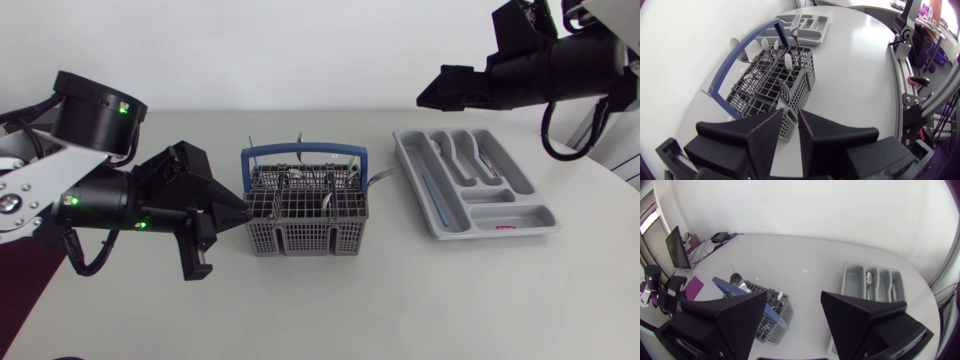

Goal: Unload the cutlery basket into the drawer organizer.

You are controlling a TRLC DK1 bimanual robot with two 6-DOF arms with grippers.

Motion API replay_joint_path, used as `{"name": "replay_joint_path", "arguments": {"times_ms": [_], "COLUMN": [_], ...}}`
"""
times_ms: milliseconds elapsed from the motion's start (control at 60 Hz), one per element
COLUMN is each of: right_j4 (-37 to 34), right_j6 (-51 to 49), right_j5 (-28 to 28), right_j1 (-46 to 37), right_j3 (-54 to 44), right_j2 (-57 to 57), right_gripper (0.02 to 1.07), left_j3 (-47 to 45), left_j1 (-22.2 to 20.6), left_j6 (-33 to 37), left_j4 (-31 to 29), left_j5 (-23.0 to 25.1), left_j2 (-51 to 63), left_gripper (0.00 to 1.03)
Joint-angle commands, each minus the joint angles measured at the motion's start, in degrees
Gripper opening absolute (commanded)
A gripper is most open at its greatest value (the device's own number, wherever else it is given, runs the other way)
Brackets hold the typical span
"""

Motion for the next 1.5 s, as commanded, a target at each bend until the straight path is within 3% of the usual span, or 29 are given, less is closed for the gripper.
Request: {"name": "replay_joint_path", "arguments": {"times_ms": [0, 167, 283, 350, 417, 500, 633, 733, 800, 1033, 1267, 1483], "right_j4": [-2.1, -6.5, -8.7, -8.9, -8.9, -7.1, 1.8, 0.2, -1.4, -0.7, -0.4, -5.4], "right_j6": [7.3, 16.7, 18.9, 19.0, 18.9, 18.9, 18.9, 20.5, 25.1, 33.8, 44.6, 50.8], "right_j5": [3.1, 22.6, 25.7, 27.3, 29.3, 29.4, 29.3, 28.8, 25.9, 25.4, 20.2, 14.7], "right_j1": [3.9, 15.6, 19.3, 21.1, 23.7, 24.8, 27.7, 28.2, 27.9, 30.3, 29.8, 28.2], "right_j3": [-3.5, -4.0, -2.1, -1.4, -0.9, -1.6, -8.6, -8.6, -8.3, -8.5, -6.4, -0.5], "right_j2": [-2.6, -5.2, -4.3, -3.5, -2.9, -3.2, -6.8, -6.1, -4.8, -2.7, 2.4, 9.8], "right_gripper": [0.98, 1.02, 1.02, 0.93, 0.94, 0.94, 0.93, 0.94, 1.01, 1.01, 1.01, 0.97], "left_j3": [-1.8, -2.3, -2.6, -2.8, -2.9, -3.2, -3.4, -3.4, -3.5, -3.9, -4.2, -4.4], "left_j1": [0.4, 0.4, 0.6, 0.7, 0.7, 0.7, 1.0, 1.1, 1.1, 1.1, 2.2, 2.5], "left_j6": [0.0, 0.0, 0.0, 0.0, 0.0, 0.1, 0.3, 0.5, 0.5, 0.8, 1.1, 1.4], "left_j4": [0.6, 0.6, 0.5, 0.4, 0.4, 0.4, 0.3, 0.4, 0.5, 0.6, 0.5, 0.9], "left_j5": [-0.1, 0.0, -0.1, -0.1, -0.1, -0.1, -0.1, -0.1, -0.1, -0.1, -0.1, -0.1], "left_j2": [-1.6, -2.3, -3.1, -3.3, -3.5, -3.7, -3.8, -3.8, -3.7, -3.8, -3.9, -3.1], "left_gripper": [0.39, 0.39, 0.39, 0.39, 0.39, 0.39, 0.39, 0.40, 0.40, 0.40, 0.40, 0.40]}}
